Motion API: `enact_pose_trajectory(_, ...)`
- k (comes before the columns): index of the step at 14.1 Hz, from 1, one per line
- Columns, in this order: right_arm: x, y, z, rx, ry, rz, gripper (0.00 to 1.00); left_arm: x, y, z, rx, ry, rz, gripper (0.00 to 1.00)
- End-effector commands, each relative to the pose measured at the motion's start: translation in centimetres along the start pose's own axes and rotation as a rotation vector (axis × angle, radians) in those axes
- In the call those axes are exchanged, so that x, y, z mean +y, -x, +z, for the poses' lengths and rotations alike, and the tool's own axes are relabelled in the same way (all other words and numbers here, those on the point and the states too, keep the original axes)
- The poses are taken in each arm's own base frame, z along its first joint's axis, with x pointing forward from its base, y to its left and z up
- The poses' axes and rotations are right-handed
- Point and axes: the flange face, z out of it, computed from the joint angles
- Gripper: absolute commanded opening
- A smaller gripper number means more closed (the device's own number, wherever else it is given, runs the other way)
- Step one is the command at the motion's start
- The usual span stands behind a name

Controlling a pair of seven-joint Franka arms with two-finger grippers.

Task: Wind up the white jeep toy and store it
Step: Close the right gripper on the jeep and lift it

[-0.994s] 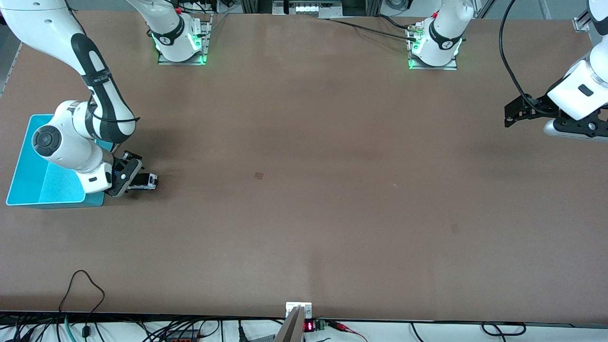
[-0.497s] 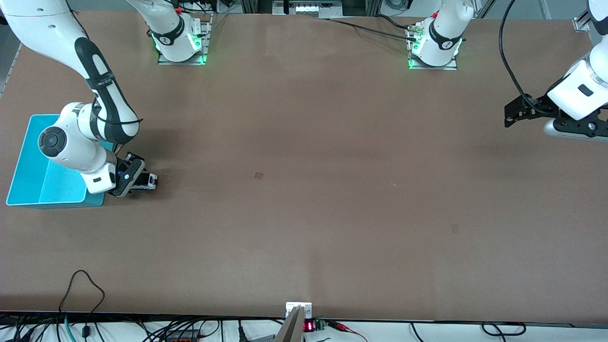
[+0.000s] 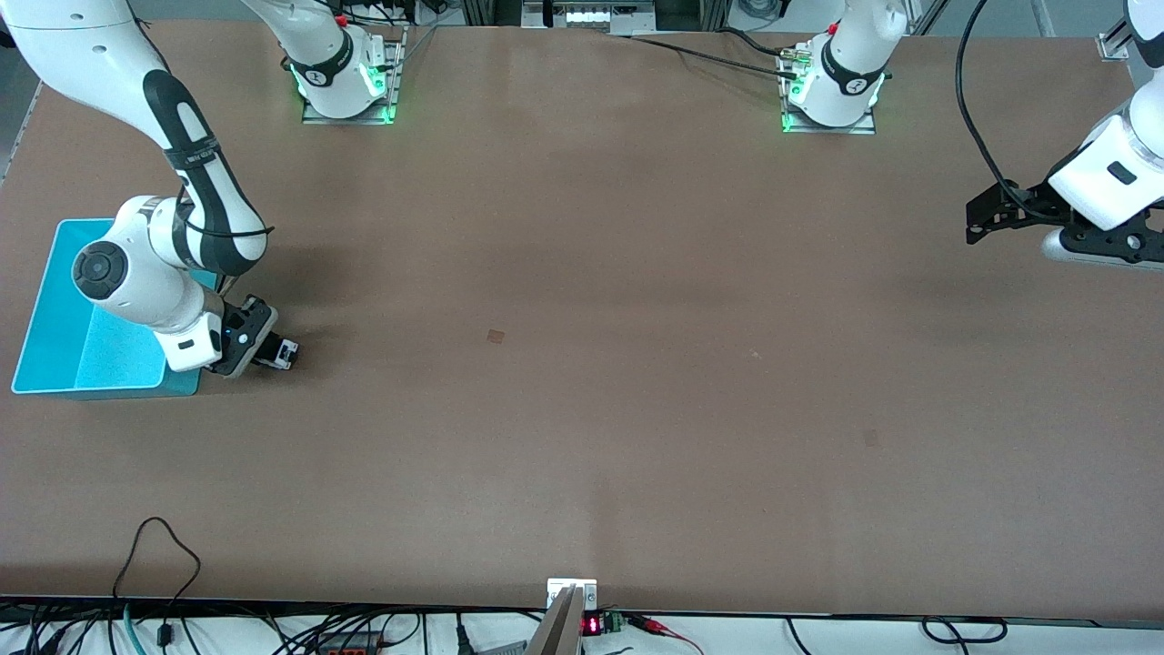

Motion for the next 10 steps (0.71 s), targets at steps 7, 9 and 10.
enact_pose_trajectory(7, 3.6, -1.2, -11.4, 0.151, 0.149, 0.172, 0.0, 0.0, -0.5, -0.3, 0.003, 0.004, 0.013, 1.0)
enact_pose_trajectory(9, 4.1, 0.7, -13.2, 0.16, 0.153, 0.284, 0.0, 0.0, -0.5, -0.3, 0.003, 0.004, 0.015, 1.0)
enact_pose_trajectory(10, 4.2, 1.6, -13.8, 0.16, 0.143, 0.33, 0.0, 0.0, -0.5, -0.3, 0.003, 0.004, 0.015, 1.0)
